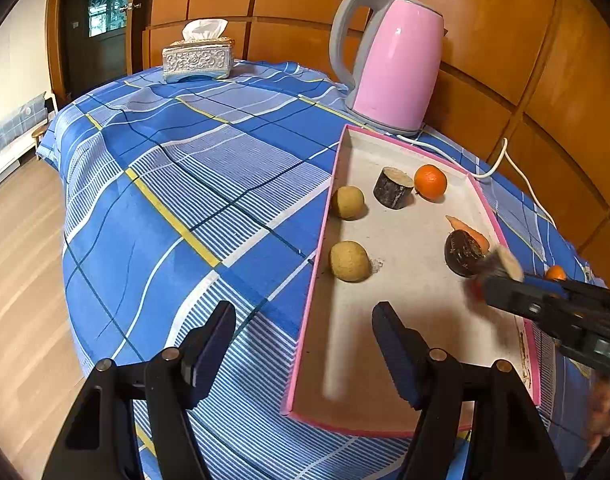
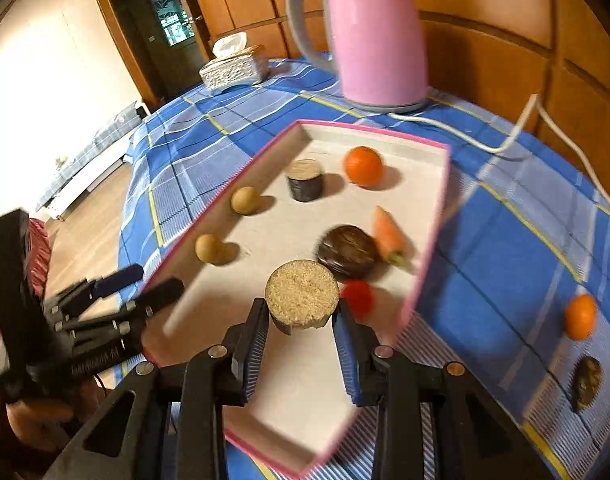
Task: Organize fruits
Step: 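Carry the beige slice into the tray and open the right tool, then move the right tool back away from the tray, then reach the left tool to the orange and grasp it, then carry the orange into the tray and open the left tool, then reach the right tool to the dark brown round cake and grasp it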
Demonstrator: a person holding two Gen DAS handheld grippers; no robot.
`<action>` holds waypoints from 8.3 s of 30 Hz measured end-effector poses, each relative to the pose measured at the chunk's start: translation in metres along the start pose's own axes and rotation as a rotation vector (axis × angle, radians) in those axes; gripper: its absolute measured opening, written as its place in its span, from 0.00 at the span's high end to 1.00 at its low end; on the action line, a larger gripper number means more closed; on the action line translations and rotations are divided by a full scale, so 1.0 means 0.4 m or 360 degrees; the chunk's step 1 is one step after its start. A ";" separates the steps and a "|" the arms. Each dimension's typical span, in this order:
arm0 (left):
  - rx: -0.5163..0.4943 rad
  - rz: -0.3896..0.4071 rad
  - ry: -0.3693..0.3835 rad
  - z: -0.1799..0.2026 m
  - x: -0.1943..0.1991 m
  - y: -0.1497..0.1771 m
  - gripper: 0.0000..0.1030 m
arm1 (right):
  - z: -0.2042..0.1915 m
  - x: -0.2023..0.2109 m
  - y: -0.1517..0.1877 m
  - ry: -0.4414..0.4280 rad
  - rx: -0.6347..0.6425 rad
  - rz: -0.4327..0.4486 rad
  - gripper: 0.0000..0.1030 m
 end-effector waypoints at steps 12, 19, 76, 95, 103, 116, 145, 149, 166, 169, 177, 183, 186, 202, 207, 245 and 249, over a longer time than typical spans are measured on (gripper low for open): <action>-0.0004 -0.0002 -0.0002 0.000 0.001 0.003 0.31 | -0.005 -0.028 -0.012 0.0068 -0.0036 0.0038 0.61; -0.0013 0.0002 0.0001 0.008 0.004 0.002 0.31 | 0.039 0.039 -0.003 0.0141 -0.0091 0.0141 0.61; -0.0531 0.0110 0.0414 0.381 0.105 -0.097 0.31 | 0.807 0.483 0.536 0.1496 -0.1381 0.0451 0.57; -0.0736 -0.0326 0.0782 0.838 -0.129 -0.066 0.43 | 0.807 0.473 0.532 0.1511 -0.1366 0.0480 0.53; -0.0717 -0.0419 0.0808 0.932 -0.210 -0.064 0.48 | 0.808 0.472 0.531 0.1514 -0.1363 0.0479 0.53; -0.0700 -0.0480 0.0825 0.966 -0.266 -0.038 0.63 | 0.808 0.470 0.529 0.1536 -0.1347 0.0470 0.53; -0.0048 -0.0174 0.0531 0.298 -0.079 -0.167 0.63 | 0.802 0.472 0.529 0.1556 -0.1334 0.0458 0.53; -0.0019 -0.0137 0.0423 0.219 -0.102 -0.180 0.63 | 0.800 0.473 0.527 0.1570 -0.1324 0.0448 0.53; -0.0083 -0.0115 0.0254 0.168 -0.147 -0.150 0.52 | 0.800 0.474 0.525 0.1583 -0.1312 0.0437 0.53; -0.0097 -0.0058 0.0270 0.177 -0.116 -0.159 0.52 | 0.800 0.473 0.525 0.1584 -0.1311 0.0437 0.53; -0.0088 0.0061 0.0149 0.145 -0.042 -0.174 0.49 | 0.800 0.472 0.524 0.1584 -0.1312 0.0437 0.53; -0.0078 0.0074 0.0120 0.121 -0.014 -0.162 0.46 | 0.799 0.472 0.525 0.1583 -0.1312 0.0438 0.53; -0.0068 0.0074 0.0116 0.109 -0.004 -0.152 0.45 | 0.799 0.472 0.525 0.1582 -0.1314 0.0439 0.53; 0.0040 0.0048 0.0053 0.024 0.012 -0.095 0.39 | 0.798 0.472 0.525 0.1582 -0.1314 0.0439 0.53; 0.0082 0.0032 0.0037 -0.004 0.008 -0.073 0.36 | 0.798 0.471 0.525 0.1581 -0.1315 0.0438 0.53; 0.0138 -0.0050 0.0008 -0.068 -0.015 0.043 0.29 | 0.653 0.173 0.176 0.0965 -0.0724 0.0176 0.51; 0.0129 -0.0053 0.0010 -0.065 -0.014 0.044 0.29 | 0.655 0.175 0.182 0.0903 -0.0743 0.0203 0.50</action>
Point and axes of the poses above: each gripper's, at about its wrist camera, not at the fingertips, and x roughly against the way its jaws point, z to its right, y to its underside, the point moved 10 cm from there along -x, roughly the way its jaws point, and after that the axes turned 5 degrees about -x, right-handed, at the moved point
